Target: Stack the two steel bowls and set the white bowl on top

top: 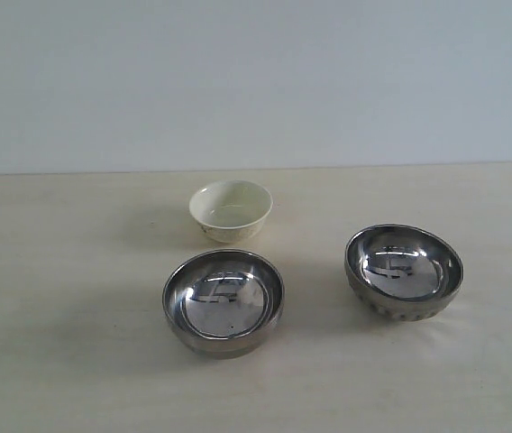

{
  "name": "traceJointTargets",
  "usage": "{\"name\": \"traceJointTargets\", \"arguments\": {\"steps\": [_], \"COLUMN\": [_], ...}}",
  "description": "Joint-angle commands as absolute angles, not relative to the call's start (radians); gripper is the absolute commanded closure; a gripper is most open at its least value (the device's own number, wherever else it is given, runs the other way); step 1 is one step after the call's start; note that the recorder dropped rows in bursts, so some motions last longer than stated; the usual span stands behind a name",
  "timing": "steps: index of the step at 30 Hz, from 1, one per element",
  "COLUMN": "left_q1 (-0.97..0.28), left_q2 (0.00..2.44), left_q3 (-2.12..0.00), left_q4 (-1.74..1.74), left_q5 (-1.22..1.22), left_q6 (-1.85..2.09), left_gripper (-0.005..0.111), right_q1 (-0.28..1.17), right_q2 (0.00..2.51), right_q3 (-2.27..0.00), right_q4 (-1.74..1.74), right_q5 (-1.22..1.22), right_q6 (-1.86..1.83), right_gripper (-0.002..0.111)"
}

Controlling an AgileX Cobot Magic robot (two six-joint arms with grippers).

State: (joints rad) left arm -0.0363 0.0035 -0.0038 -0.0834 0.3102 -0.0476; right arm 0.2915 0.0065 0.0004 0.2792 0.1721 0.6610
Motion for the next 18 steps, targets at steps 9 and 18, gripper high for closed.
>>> {"name": "traceJointTargets", "arguments": {"steps": [9, 18], "left_q1": [-0.033, -0.033], "left_q2": [0.0, 0.0], "left_q3": [0.0, 0.0], "left_q4": [-0.086, -0.086], "left_q5": [0.311, 0.311], "left_q6": [-0.043, -0.043], "left_gripper": [0.103, 0.103], "right_q1": [0.288, 0.288], "right_q2": [0.106, 0.486], "right_q3": [-0.18, -0.444], "right_q4": [0.275, 0.275], "right_q5": [0.032, 0.125], "right_q6": [0.413, 0.203], "right_gripper": [0.108, 0.108]}}
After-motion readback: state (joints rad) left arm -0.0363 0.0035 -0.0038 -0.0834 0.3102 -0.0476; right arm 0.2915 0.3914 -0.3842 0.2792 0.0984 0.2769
